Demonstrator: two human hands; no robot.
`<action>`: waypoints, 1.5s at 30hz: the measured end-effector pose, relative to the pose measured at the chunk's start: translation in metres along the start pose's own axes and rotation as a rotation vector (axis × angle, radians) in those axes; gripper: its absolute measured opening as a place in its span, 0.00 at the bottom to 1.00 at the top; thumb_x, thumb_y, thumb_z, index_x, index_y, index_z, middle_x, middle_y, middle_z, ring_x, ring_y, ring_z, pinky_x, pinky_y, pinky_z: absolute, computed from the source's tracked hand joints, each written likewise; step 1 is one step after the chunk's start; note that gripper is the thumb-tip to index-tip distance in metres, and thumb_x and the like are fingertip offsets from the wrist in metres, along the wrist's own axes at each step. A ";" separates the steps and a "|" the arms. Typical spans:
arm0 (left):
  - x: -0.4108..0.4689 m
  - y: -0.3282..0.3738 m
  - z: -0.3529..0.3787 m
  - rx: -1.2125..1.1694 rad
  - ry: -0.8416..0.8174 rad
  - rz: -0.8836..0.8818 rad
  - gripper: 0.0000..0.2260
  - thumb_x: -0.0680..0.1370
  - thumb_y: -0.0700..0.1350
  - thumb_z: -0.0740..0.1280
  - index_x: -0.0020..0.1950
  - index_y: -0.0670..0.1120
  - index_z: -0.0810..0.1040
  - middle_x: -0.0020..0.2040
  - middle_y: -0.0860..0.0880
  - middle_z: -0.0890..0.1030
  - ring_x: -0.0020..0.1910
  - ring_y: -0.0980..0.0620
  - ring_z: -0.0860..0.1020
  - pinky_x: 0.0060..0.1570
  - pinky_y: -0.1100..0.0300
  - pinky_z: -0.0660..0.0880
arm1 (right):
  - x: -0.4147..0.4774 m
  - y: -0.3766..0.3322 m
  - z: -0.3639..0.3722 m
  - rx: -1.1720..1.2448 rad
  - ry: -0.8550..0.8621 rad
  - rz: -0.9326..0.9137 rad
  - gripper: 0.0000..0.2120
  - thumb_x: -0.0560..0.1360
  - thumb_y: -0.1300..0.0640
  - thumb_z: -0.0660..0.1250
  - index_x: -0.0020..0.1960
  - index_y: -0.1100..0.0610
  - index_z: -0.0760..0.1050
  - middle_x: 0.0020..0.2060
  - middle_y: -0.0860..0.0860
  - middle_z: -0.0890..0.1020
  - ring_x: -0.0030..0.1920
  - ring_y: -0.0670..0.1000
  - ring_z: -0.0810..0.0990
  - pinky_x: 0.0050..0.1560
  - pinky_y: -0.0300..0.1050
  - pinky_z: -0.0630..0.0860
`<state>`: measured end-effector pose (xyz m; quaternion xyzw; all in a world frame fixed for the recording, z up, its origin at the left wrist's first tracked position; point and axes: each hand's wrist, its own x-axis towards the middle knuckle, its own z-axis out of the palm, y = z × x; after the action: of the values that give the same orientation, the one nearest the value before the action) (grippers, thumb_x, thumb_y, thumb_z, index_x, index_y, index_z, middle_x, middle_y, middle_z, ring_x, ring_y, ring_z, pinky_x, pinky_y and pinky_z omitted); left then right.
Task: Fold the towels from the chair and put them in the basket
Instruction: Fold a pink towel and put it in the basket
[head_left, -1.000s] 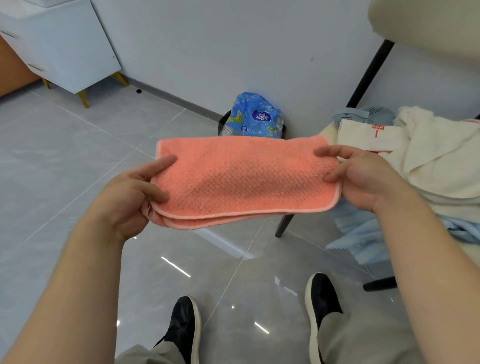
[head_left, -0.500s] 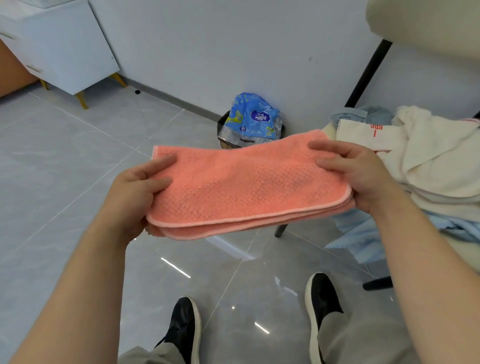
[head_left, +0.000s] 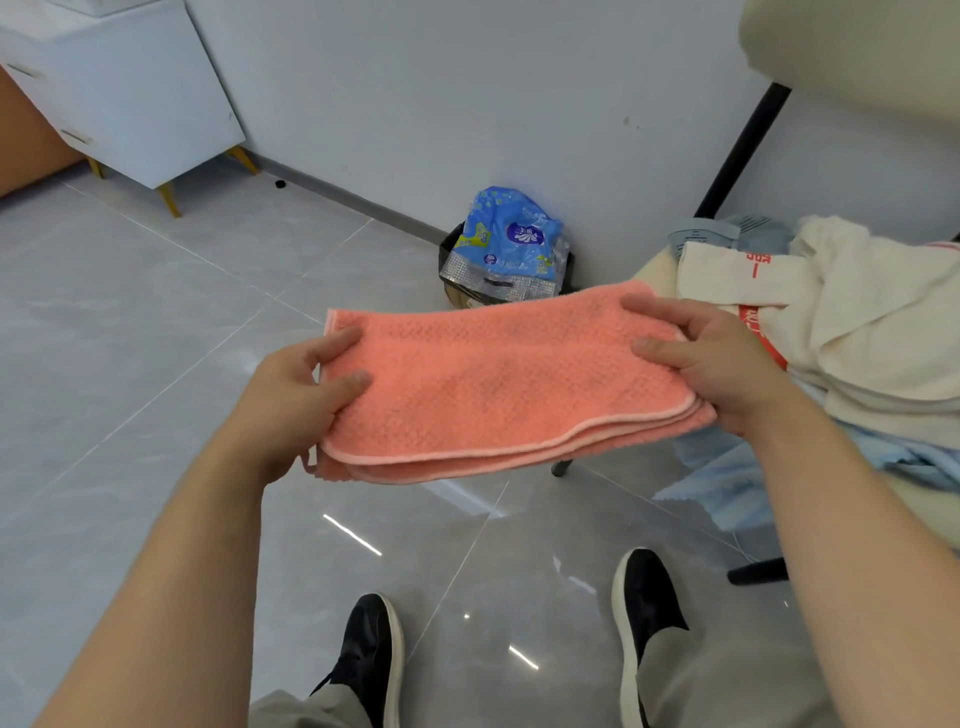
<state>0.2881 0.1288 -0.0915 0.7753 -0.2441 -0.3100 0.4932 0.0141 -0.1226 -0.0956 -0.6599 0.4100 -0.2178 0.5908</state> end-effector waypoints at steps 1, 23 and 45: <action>0.000 0.000 0.002 0.035 0.005 0.007 0.23 0.78 0.42 0.71 0.72 0.56 0.75 0.68 0.50 0.76 0.57 0.52 0.79 0.52 0.58 0.78 | -0.002 -0.001 0.005 -0.081 0.021 -0.018 0.21 0.75 0.66 0.71 0.62 0.47 0.81 0.59 0.43 0.79 0.53 0.40 0.78 0.49 0.32 0.76; -0.021 0.016 0.079 0.496 -0.171 0.238 0.29 0.79 0.39 0.64 0.80 0.49 0.61 0.74 0.48 0.70 0.59 0.47 0.78 0.61 0.59 0.71 | -0.036 0.000 0.126 -0.439 -0.233 -0.293 0.38 0.72 0.62 0.68 0.78 0.43 0.62 0.72 0.45 0.69 0.63 0.44 0.73 0.69 0.44 0.70; -0.021 0.012 0.067 0.708 -0.147 0.453 0.22 0.74 0.53 0.72 0.68 0.62 0.77 0.57 0.57 0.83 0.54 0.53 0.80 0.50 0.51 0.77 | -0.022 0.014 0.116 -0.471 -0.063 -0.307 0.07 0.74 0.49 0.73 0.49 0.46 0.76 0.53 0.43 0.75 0.39 0.39 0.76 0.45 0.39 0.73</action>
<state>0.2248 0.0972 -0.0969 0.7994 -0.5343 -0.1452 0.2333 0.0871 -0.0353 -0.1284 -0.8398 0.3263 -0.1828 0.3936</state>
